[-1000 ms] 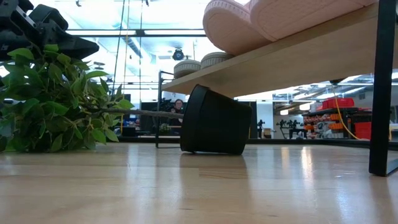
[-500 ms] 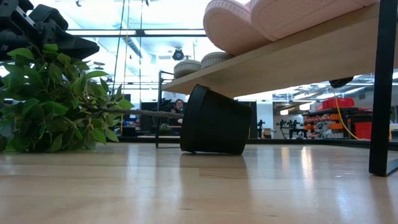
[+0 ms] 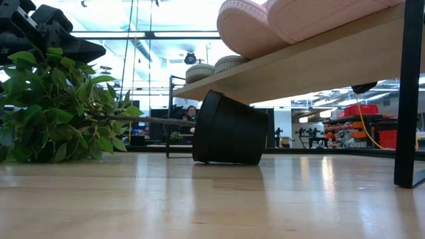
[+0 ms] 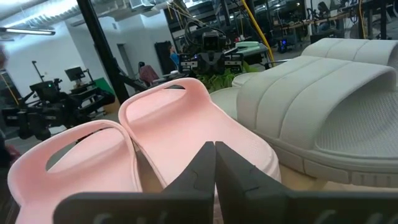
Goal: Pick and place slides into the shelf
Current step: Return to Home Position
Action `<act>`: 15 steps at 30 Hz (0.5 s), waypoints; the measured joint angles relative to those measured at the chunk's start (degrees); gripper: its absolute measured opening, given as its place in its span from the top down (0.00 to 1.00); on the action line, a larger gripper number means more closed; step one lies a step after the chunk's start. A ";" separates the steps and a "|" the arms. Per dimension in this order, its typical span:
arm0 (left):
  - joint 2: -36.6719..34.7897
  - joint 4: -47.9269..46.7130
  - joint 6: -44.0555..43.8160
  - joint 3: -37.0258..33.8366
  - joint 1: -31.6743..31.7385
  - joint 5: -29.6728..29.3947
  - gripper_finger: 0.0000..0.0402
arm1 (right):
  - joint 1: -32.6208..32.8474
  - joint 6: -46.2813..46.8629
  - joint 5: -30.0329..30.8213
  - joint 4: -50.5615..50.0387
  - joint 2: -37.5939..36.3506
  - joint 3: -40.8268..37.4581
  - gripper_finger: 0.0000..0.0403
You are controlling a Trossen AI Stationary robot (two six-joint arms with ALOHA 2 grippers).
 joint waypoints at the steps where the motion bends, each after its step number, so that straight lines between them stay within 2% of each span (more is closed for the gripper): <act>1: 0.00 -0.01 0.00 0.00 0.00 0.01 0.93 | 0.00 0.00 0.00 0.00 0.00 0.00 0.97; 9: 0.00 0.00 0.00 0.00 0.00 0.01 0.90 | 0.00 0.03 0.00 0.00 0.00 0.00 0.97; 15: 0.00 0.00 0.00 0.00 0.00 0.01 0.91 | 0.00 0.04 0.02 0.00 0.00 0.00 0.97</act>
